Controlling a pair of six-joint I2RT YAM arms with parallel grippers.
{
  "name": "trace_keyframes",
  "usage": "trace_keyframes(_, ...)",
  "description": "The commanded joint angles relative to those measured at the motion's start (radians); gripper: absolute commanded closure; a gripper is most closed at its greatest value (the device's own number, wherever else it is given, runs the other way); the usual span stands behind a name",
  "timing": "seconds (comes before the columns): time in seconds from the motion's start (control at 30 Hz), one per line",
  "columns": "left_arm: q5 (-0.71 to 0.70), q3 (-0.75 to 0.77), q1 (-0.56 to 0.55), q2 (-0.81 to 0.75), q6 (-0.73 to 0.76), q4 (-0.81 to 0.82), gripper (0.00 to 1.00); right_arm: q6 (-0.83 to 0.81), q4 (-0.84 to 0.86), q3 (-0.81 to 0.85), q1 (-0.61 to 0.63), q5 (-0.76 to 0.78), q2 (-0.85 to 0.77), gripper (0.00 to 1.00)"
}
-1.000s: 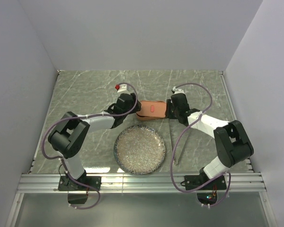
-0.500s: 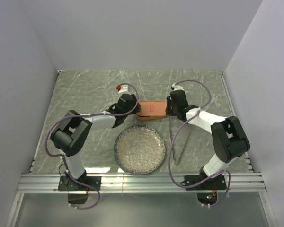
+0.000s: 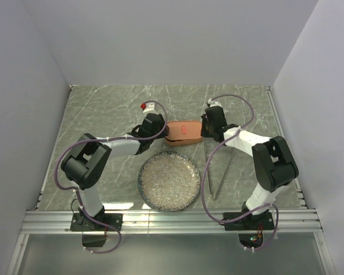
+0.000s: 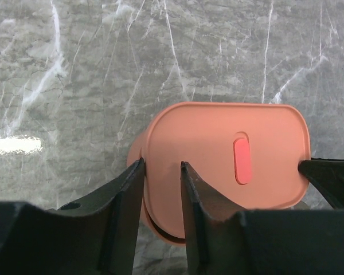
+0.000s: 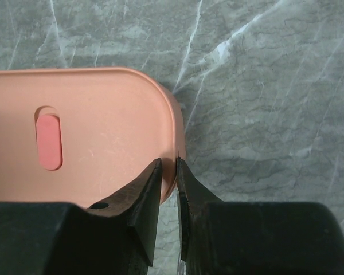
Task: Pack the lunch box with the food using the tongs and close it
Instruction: Put the lid back on the lunch box
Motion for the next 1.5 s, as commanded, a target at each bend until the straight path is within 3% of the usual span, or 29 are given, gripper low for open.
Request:
trace_keyframes(0.0,0.043,0.021,-0.004,-0.003,0.001,0.023,0.64,-0.013,-0.022,0.035,-0.007,0.009,0.023,0.77)
trace_keyframes(1.47,0.055,-0.038,-0.063,-0.044,-0.062,-0.023,0.74,-0.018,-0.031,0.017,-0.005,0.012,-0.033,0.77)
